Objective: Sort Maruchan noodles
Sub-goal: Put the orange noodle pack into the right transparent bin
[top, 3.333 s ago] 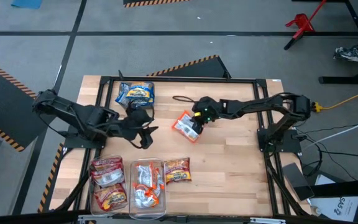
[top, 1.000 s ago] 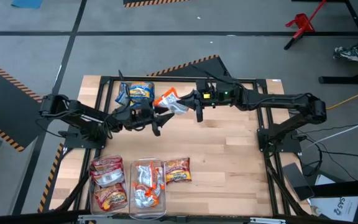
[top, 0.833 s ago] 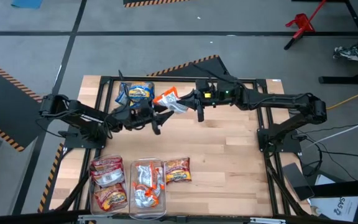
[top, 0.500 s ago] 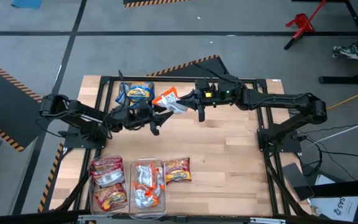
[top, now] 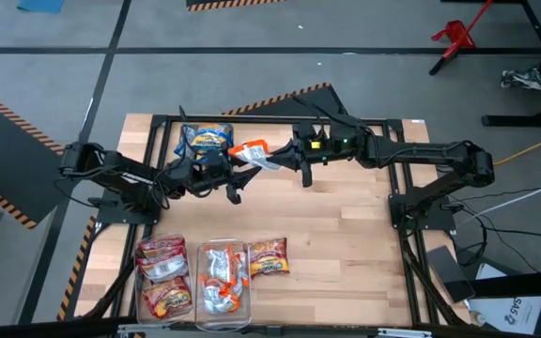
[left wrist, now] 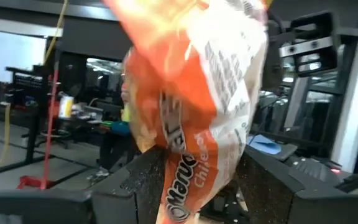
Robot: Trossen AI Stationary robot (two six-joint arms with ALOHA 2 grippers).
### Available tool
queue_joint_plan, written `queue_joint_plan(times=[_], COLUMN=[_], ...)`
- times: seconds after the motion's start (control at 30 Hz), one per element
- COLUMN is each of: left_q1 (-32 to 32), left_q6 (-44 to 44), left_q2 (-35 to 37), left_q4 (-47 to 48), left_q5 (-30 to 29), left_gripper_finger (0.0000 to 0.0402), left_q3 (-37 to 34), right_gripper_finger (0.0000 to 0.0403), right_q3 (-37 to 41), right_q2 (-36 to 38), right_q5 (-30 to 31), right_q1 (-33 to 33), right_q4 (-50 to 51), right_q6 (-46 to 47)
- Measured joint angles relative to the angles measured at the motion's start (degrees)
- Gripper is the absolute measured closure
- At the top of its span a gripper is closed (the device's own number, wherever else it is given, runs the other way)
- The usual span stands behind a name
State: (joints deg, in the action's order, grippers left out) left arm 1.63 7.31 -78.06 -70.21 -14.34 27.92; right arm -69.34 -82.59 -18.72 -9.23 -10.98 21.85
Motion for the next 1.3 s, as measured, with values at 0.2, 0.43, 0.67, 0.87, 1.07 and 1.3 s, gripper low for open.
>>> queue_joint_plan(times=[0.2,0.43,0.67,0.87,1.07,1.3], left_q1=[0.1,0.8,1.1,1.1,1.1,1.0], left_q6=[1.0,2.6,2.7,2.6,2.6,2.6], left_q2=[0.0,0.0,0.0,0.0,0.0,0.0], left_q4=[-1.1,-2.8,-2.8,-2.7,-2.5,-2.4], left_q5=[1.6,3.2,2.9,2.5,3.4,2.9], left_gripper_finger=[0.0219,0.0219,0.0229,0.0291,0.0364,0.0393], left_q3=[0.0,0.0,0.1,0.1,0.1,0.1], right_gripper_finger=[0.0403,0.0403,0.0403,0.0403,0.0402,0.0353], right_q3=[0.0,0.0,0.0,0.0,0.0,0.0], right_q2=[0.0,0.0,-0.2,-0.2,-0.2,-0.2], right_q5=[0.0,-0.4,-1.1,-1.1,-1.1,-1.3], right_q1=[-0.1,-0.1,-0.1,-0.1,-0.1,-0.1], right_q4=[-1.8,-2.5,-2.1,-1.9,-1.6,-0.1], right_q6=[-0.1,0.2,0.3,0.4,-0.9,-7.9])
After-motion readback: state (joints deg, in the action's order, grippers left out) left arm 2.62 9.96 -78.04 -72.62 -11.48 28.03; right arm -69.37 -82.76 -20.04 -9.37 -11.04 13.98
